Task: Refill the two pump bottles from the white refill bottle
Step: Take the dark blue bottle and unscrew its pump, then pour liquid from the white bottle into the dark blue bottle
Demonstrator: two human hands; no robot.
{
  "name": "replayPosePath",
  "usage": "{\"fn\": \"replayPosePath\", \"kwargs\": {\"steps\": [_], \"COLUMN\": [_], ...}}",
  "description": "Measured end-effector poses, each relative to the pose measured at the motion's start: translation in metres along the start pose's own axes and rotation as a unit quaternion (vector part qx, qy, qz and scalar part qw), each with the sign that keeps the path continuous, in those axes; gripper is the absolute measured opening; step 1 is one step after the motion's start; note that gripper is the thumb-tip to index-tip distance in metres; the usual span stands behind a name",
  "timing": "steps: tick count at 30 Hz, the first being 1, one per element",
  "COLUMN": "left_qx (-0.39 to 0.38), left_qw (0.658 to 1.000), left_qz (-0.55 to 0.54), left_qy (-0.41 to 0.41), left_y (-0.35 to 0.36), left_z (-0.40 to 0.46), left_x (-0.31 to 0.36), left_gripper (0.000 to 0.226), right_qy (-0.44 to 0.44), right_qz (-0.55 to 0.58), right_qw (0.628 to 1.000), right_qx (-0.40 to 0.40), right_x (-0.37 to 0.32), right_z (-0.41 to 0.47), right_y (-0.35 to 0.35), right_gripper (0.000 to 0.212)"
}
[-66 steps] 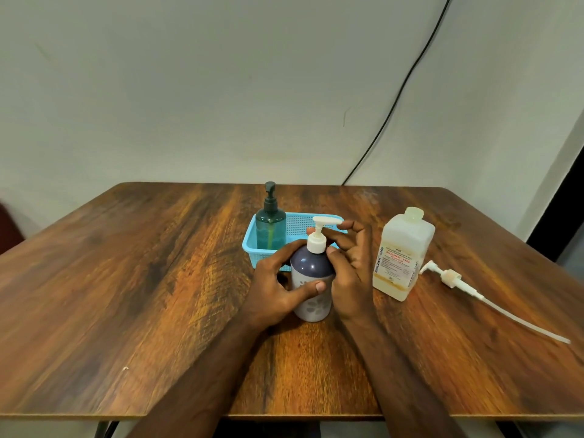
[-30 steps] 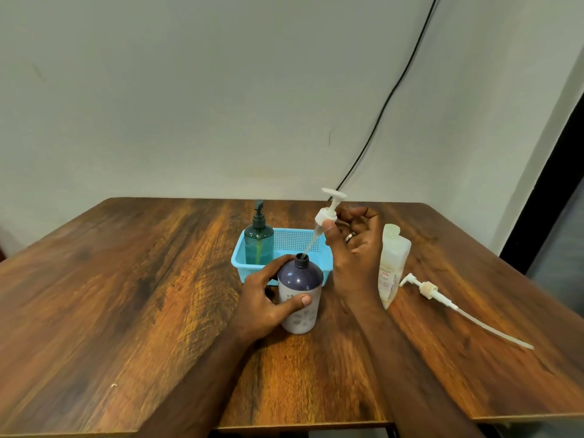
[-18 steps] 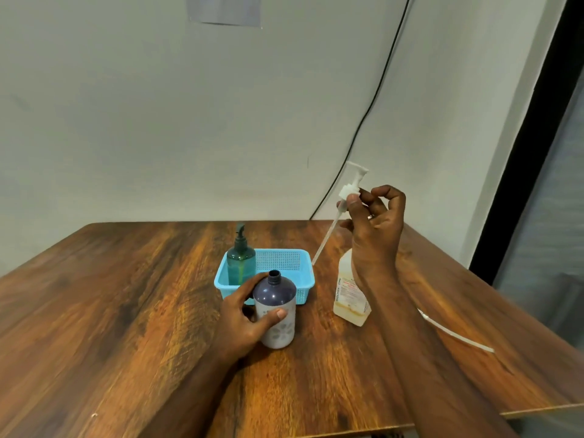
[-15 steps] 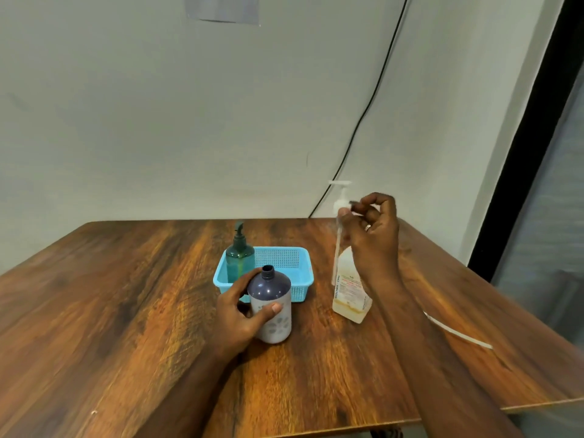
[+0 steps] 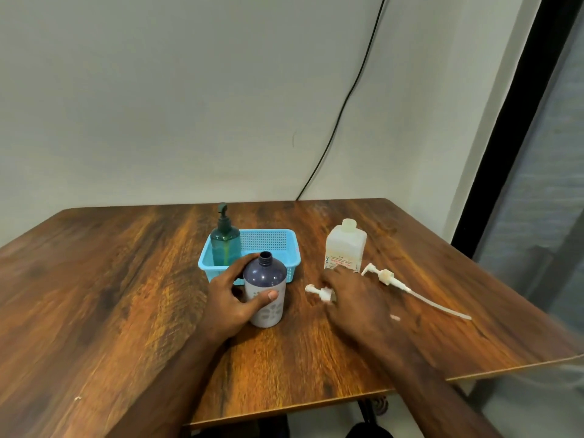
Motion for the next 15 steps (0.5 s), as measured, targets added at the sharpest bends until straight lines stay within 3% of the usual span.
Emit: {"fn": "replayPosePath", "kwargs": {"steps": [4,9,15], "left_qx": [-0.003,-0.008,-0.009], "left_qw": [1.000,1.000,1.000], "left_qz": [-0.001,0.006,0.004], "left_qy": [-0.003,-0.006,-0.004], "left_y": [0.002,0.002,0.003], "left_z": [-0.001,0.000,0.002], "left_x": [0.001,0.001,0.003], "left_gripper": [0.064,0.064,0.064], "right_qy": [-0.025,-0.022,-0.026], "right_qz": [-0.035,0.001,0.020], "right_qw": [0.999,0.999,0.999], "right_qx": [-0.026,-0.046,-0.025], "right_x": [0.001,0.004,0.003], "right_z": [0.000,0.005,0.008], "right_y": [0.017,0.024,0.029], "right_gripper": [0.037,0.038,0.035]}}
Point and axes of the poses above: each hand's wrist, its own z-axis towards the middle knuckle, its own y-axis out of the palm, x = y × z, the point moved 4 cm from there along z, towards the middle knuckle, and after that the axes turned 15 degrees about y, right-handed, at the moved point
